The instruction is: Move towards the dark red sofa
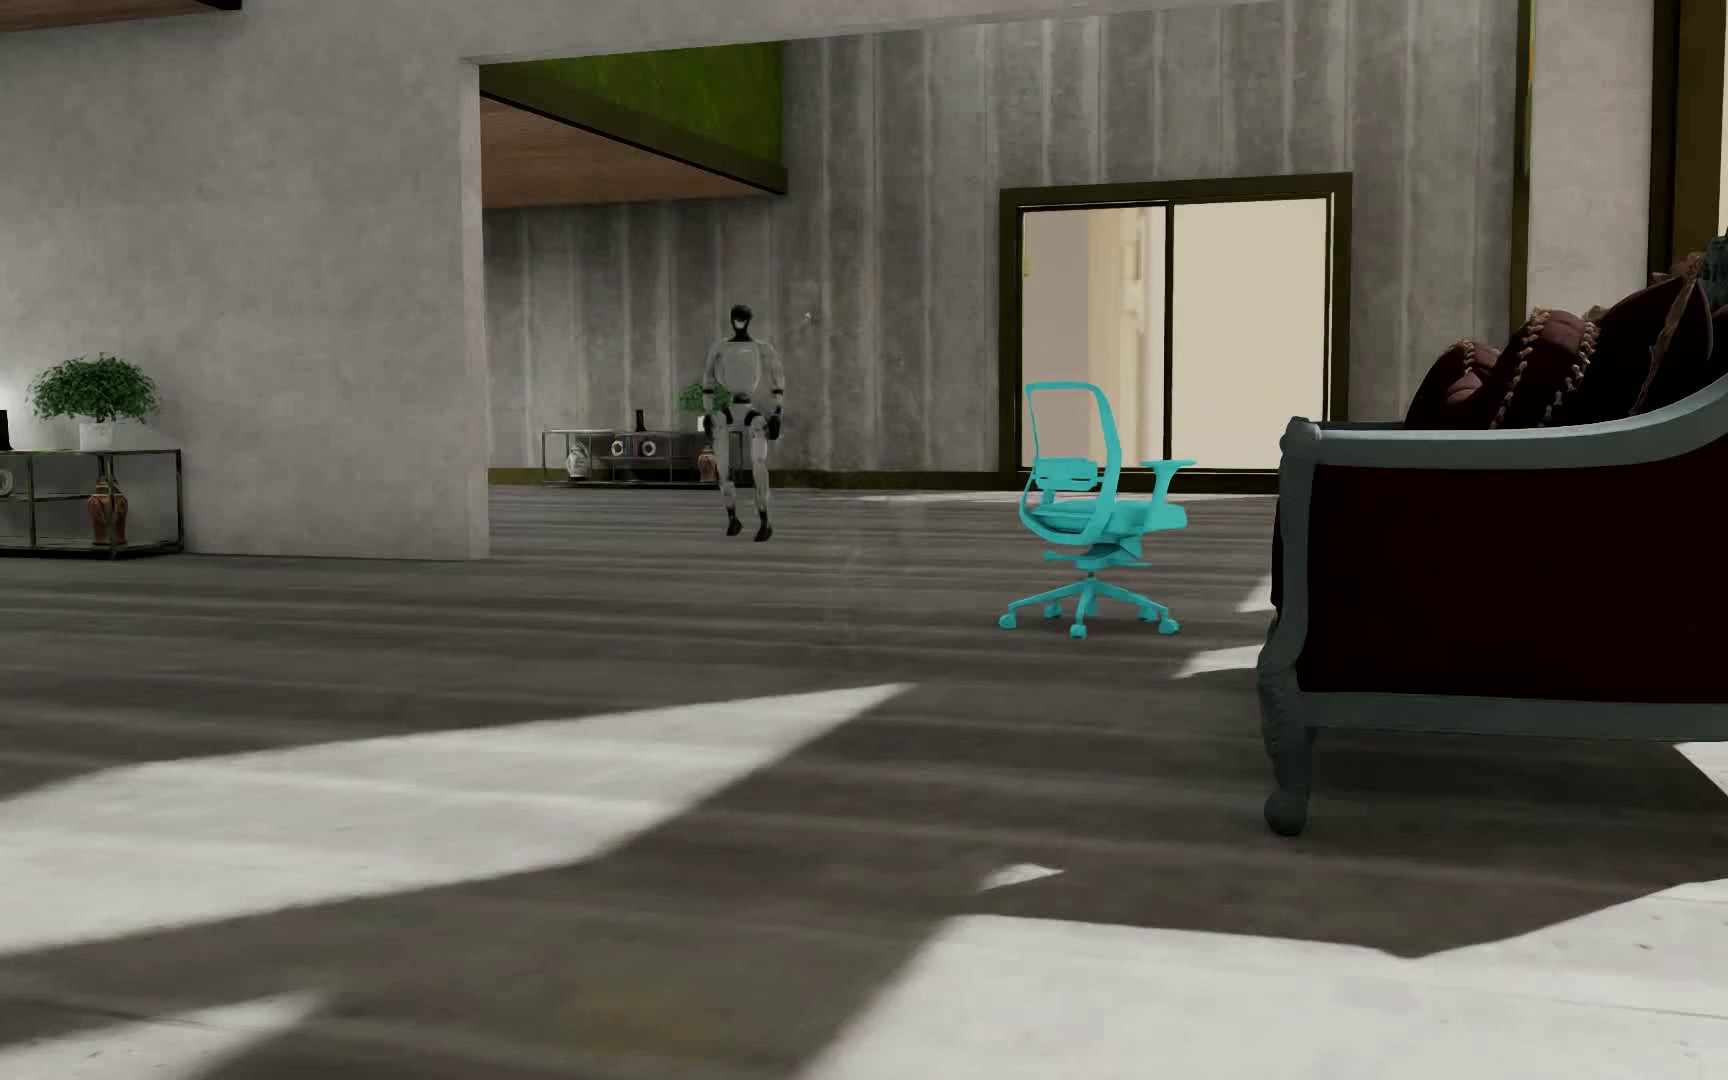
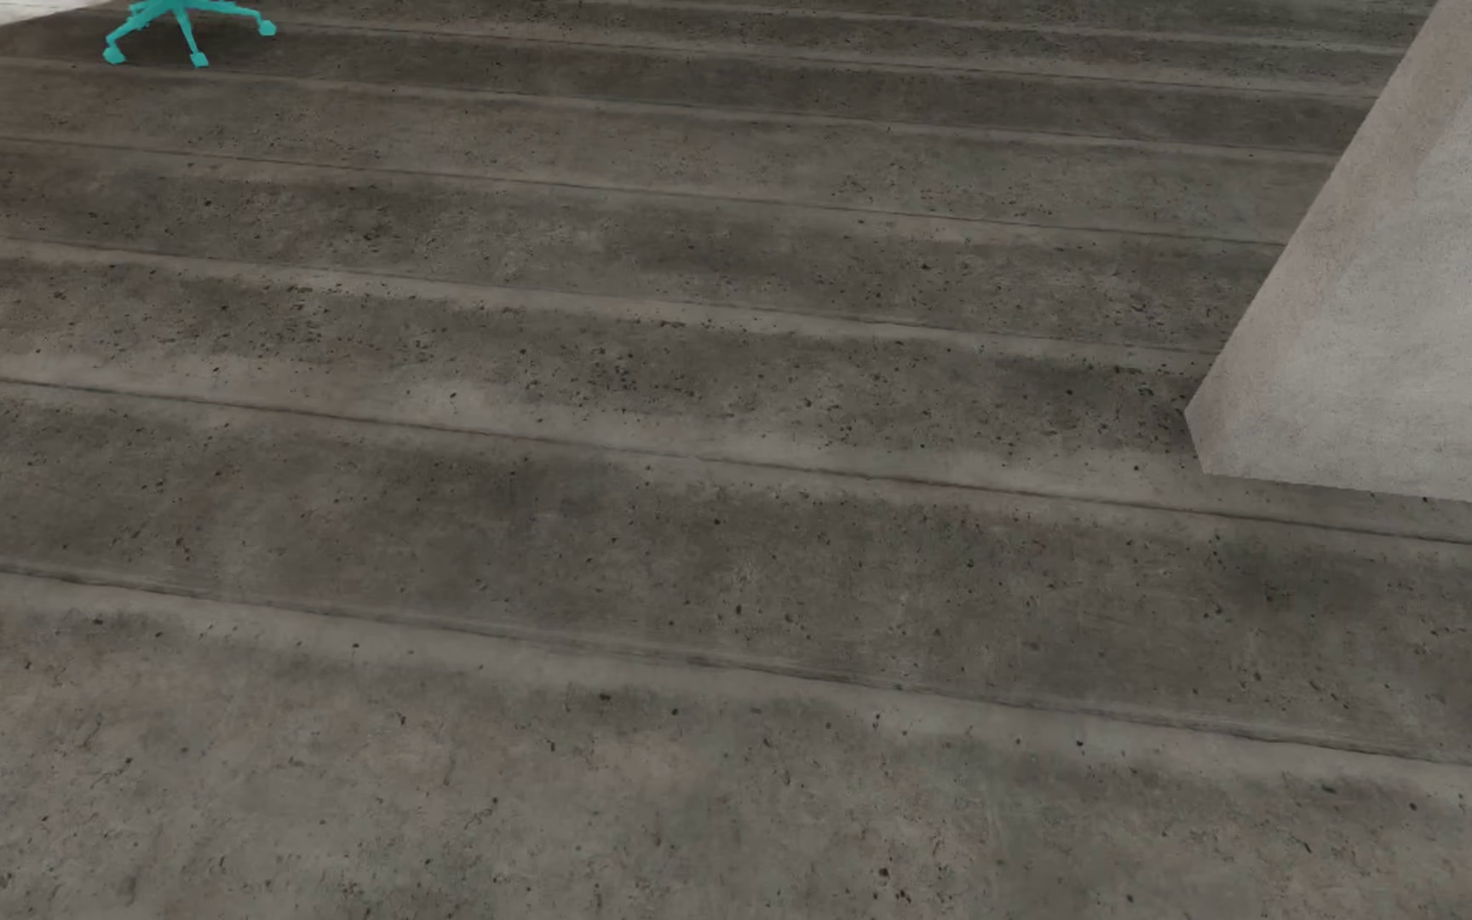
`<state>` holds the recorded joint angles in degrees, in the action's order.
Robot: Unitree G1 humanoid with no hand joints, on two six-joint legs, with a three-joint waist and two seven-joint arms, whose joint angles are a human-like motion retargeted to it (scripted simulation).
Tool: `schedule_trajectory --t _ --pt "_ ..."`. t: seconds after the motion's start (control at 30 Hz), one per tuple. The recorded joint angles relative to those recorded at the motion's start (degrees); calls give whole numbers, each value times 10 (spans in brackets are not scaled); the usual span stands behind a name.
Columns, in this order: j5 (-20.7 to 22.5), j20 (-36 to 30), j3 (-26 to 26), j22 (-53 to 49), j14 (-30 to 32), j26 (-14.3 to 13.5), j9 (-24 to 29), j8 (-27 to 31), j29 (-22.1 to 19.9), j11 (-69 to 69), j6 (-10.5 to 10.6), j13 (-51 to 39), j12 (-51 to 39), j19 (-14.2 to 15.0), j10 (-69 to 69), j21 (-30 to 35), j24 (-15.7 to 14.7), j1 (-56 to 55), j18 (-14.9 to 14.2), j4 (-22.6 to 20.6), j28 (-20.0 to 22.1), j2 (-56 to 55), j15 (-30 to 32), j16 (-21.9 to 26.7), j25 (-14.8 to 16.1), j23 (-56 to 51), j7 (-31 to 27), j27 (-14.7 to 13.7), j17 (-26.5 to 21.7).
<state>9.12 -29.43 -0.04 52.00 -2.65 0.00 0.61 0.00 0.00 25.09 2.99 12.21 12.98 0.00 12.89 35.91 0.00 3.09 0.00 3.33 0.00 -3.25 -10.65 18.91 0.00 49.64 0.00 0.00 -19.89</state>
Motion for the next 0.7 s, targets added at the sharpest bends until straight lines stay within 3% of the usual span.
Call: schedule_trajectory --t 0.07,0.1,0.13,0.27,0.3,0.37,0.53,0.6,0.63,0.7 --pt "2 6 -4 4 20 0 -1 0 0 11 -6 -2 2 0 -17 4 0 -4 0 -1 0 -11 27 2 0 -2 0 0 1" --pt "2 0 -4 1 -55 0 3 0 0 13 -7 2 5 0 140 7 0 -1 0 -6 0 -5 30 3 0 -12 0 0 -2" --pt "4 4 11 6 -130 0 -2 0 0 20 -10 3 9 0 146 11 0 -11 0 -11 0 -11 33 5 0 -14 0 0 -2" --pt "21 37 46 -18 -159 0 43 0 0 36 3 -4 23 0 387 -9 0 -146 0 5 0 37 2 4 0 -64 0 0 -18" --pt "20 38 65 -23 -157 0 49 0 0 29 6 -6 28 0 432 -14 0 -185 0 9 0 54 -22 2 0 -89 0 0 -23" --pt "-6 37 115 -20 -147 0 48 0 0 11 -17 -29 42 0 416 -27 0 -245 0 3 0 81 -64 11 0 -83 0 0 -4" --pt "-15 12 145 31 -44 0 59 0 0 -24 -14 -70 55 0 271 -8 0 -367 0 28 0 191 -181 10 0 -120 0 0 -24" --pt "-24 -7 161 44 -56 0 60 0 0 -26 -16 -81 54 0 247 12 0 -386 0 35 0 230 -183 12 0 -126 0 0 -22" --pt "-32 7 170 49 -66 0 57 0 0 -24 -16 -76 63 0 273 -10 0 -394 0 35 0 246 -170 9 0 -100 0 0 -22" --pt "-46 13 191 63 -75 0 47 0 0 20 -29 -55 62 0 343 13 0 -405 0 33 0 244 -79 11 0 -75 0 0 -14"
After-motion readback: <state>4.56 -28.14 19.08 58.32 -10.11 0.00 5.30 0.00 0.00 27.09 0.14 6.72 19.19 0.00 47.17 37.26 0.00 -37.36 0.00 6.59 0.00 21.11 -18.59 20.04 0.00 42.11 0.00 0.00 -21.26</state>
